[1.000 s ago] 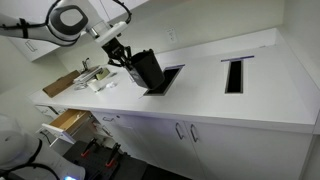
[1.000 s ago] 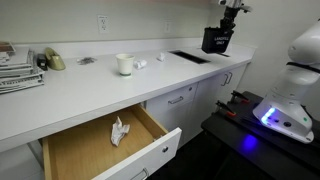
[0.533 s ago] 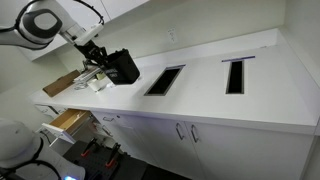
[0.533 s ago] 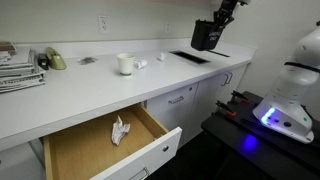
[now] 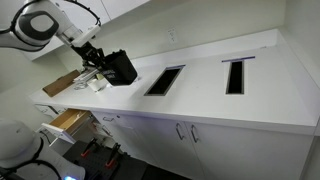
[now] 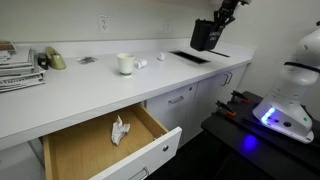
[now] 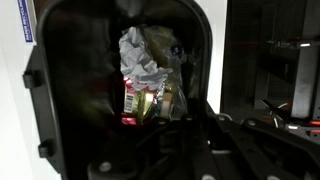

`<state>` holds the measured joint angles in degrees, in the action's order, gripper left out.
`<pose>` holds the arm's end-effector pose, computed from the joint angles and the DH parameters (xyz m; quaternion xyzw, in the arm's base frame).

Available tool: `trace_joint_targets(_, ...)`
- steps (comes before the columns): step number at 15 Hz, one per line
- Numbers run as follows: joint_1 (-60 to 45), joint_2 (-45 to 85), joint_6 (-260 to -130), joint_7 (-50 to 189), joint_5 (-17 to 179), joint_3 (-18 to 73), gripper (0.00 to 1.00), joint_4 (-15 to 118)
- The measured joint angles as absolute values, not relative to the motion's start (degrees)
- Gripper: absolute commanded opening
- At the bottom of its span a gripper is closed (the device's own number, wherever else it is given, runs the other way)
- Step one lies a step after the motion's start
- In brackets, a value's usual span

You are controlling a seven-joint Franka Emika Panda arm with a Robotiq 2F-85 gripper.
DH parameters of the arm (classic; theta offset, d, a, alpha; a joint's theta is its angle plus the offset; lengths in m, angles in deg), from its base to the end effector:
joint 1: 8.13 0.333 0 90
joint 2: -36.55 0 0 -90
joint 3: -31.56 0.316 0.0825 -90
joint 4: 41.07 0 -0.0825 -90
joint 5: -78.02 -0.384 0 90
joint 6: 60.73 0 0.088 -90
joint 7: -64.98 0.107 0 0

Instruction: Move the black bin from the right to the left side of the counter

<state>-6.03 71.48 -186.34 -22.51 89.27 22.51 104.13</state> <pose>0.3862 -0.0584 0.5008 0.7195 0.6805 0.0606 0.1244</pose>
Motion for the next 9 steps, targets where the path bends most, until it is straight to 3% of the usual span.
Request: trace_joint_targets(9, 11.0, 73.2, -179.5, -27.6, 75.3, 30.4, 0.02, 102.7)
